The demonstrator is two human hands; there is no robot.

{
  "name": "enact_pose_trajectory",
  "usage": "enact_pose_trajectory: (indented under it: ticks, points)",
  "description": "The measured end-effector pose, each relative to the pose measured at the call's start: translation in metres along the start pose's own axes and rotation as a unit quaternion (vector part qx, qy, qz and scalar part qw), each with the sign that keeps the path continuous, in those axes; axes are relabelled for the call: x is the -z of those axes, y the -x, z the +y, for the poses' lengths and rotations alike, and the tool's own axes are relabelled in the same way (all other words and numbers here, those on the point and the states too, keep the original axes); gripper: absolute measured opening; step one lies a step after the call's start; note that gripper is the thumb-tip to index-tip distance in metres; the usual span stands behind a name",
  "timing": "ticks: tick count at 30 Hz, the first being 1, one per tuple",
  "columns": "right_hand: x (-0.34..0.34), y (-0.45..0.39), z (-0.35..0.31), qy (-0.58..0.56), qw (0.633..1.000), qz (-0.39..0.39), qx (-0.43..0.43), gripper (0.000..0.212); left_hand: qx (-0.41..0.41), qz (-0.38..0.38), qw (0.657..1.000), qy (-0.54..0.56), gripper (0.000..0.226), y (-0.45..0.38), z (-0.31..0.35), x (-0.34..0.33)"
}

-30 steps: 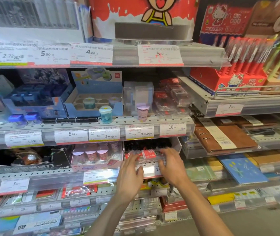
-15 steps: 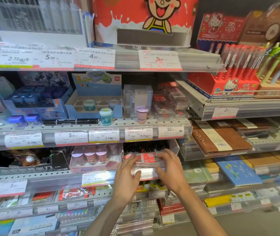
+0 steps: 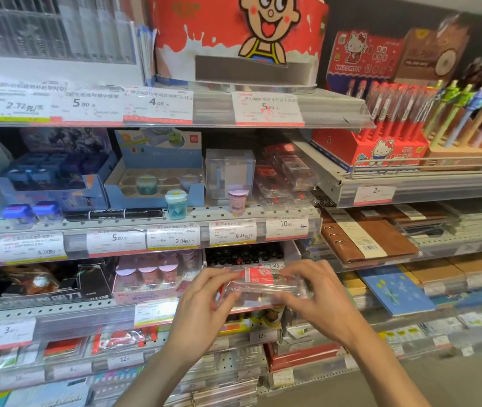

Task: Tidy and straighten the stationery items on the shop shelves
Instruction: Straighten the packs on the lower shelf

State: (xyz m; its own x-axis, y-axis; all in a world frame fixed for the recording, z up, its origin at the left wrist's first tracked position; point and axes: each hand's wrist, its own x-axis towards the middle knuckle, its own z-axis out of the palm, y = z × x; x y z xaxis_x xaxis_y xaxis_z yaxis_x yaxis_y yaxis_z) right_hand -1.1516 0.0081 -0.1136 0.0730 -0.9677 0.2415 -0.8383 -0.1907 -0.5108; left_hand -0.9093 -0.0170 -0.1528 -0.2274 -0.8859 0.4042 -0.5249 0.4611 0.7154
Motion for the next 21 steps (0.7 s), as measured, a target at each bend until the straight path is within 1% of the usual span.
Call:
enact_pose_trajectory:
  ticks: [4, 7, 10, 15, 21]
  points:
    - [0.031, 0.010, -0.015, -0.024, 0.999, 0.015, 0.016, 0.037, -0.037, 0.005, 0.999, 0.018, 0.031, -0.002, 0.021, 0.022]
    - [0.048, 0.008, -0.028, -0.067, 0.997, 0.022, 0.033, 0.032, -0.069, 0.017, 0.997, 0.027, 0.031, -0.010, 0.036, 0.038]
    - [0.059, 0.001, -0.037, -0.090, 0.994, 0.024, 0.049, 0.033, -0.097, 0.032, 0.994, 0.026, 0.033, -0.023, 0.049, 0.052]
    - [0.071, -0.007, -0.046, -0.095, 0.994, 0.008, 0.048, 0.034, -0.127, 0.042, 0.991, 0.003, 0.034, -0.046, 0.060, 0.069]
    - [0.077, -0.008, -0.055, -0.123, 0.989, 0.058, 0.051, 0.031, -0.164, 0.041, 0.984, -0.048, 0.037, -0.065, 0.072, 0.081]
